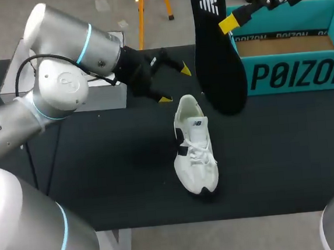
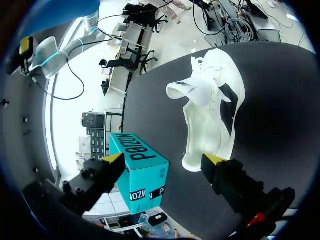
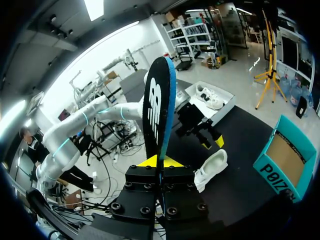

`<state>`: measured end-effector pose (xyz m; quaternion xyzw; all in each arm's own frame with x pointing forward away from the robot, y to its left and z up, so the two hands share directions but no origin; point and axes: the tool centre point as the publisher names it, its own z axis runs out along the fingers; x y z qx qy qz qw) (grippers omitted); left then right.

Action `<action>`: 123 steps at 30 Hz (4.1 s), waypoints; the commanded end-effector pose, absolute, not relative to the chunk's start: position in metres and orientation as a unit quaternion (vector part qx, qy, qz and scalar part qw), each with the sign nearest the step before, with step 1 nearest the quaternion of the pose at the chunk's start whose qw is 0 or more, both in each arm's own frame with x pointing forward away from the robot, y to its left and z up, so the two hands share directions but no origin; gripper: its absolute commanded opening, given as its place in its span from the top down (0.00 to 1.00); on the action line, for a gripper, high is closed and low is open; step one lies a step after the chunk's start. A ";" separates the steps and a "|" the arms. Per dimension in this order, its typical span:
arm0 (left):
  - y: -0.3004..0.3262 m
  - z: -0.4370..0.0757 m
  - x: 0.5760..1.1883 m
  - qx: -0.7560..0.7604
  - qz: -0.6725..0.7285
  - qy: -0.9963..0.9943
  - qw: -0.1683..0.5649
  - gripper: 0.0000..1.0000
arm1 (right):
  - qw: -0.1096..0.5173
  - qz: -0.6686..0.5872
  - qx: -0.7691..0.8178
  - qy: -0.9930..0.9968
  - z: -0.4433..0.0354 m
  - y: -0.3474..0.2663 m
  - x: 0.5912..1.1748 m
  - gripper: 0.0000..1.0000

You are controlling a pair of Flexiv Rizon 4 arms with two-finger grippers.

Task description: Take the shoe out of the shoebox, open the shoe tongue, remove and reinsert the insole, then place the shoe into the shoebox

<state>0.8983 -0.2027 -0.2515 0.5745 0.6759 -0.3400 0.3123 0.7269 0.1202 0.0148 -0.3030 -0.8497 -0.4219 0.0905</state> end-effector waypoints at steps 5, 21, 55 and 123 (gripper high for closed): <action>-0.205 -0.230 0.891 0.541 -0.400 0.598 0.436 0.00 | 0.091 -0.420 -0.303 -0.850 0.015 0.122 0.728 1.00; -0.227 -0.203 0.898 0.532 -0.459 0.531 0.474 0.00 | 0.091 -0.420 -0.303 -0.850 0.015 0.122 0.728 1.00; -0.237 -0.194 0.898 0.561 -0.448 0.513 0.471 0.00 | 0.248 -0.420 -0.398 -0.777 -0.045 0.002 0.809 1.00; -0.261 -0.192 0.896 0.586 -0.469 0.432 0.500 1.00 | 0.388 -0.379 -0.400 -0.739 -0.165 0.109 0.902 1.00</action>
